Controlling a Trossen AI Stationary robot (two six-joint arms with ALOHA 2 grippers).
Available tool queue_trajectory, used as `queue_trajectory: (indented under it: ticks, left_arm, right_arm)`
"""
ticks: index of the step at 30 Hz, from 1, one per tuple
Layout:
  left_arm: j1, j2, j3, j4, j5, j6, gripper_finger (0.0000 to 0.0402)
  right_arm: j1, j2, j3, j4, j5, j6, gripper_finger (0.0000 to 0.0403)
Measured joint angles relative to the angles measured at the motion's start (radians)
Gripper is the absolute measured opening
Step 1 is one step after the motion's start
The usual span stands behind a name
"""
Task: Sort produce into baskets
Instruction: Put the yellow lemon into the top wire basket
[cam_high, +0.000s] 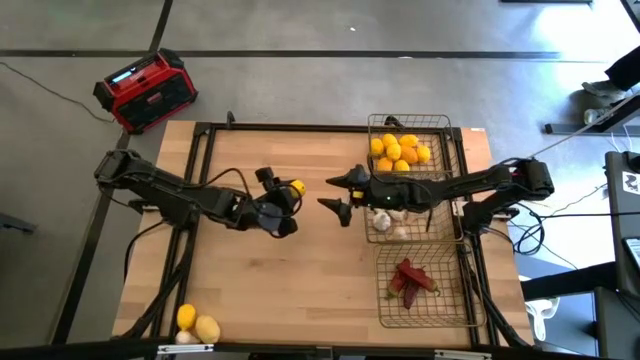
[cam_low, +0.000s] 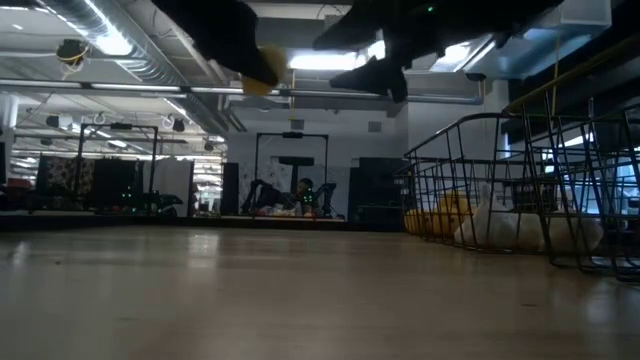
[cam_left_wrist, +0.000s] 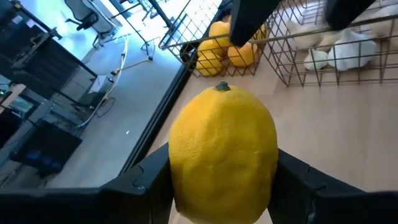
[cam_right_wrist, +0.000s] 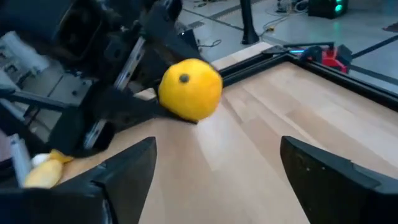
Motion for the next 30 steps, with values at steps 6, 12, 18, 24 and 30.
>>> queue_trajectory:
  ticks: [6,12,18,24,30]
  left_arm:
    - [0.017,0.054,0.0,0.104,0.005,0.069,0.0191]
    - [0.031,0.106,0.0,0.194,0.008,0.104,0.0191]
    - [0.034,0.143,0.0,0.3,0.015,0.171,0.0192]
    - [0.032,0.147,0.0,0.354,0.02,0.218,0.0192]
    - [0.032,0.148,0.0,0.36,0.032,0.227,0.0192]
  right_arm:
    - [-0.012,0.056,0.001,0.121,-0.003,-0.002,0.0324]
    - [-0.014,0.089,0.001,0.185,-0.001,-0.006,0.0321]
    - [-0.014,0.12,0.006,0.207,0.02,-0.007,0.0321]
    - [-0.013,0.12,0.012,0.207,0.057,-0.014,0.0321]
    - [-0.013,0.12,0.012,0.206,0.048,-0.025,0.0308]
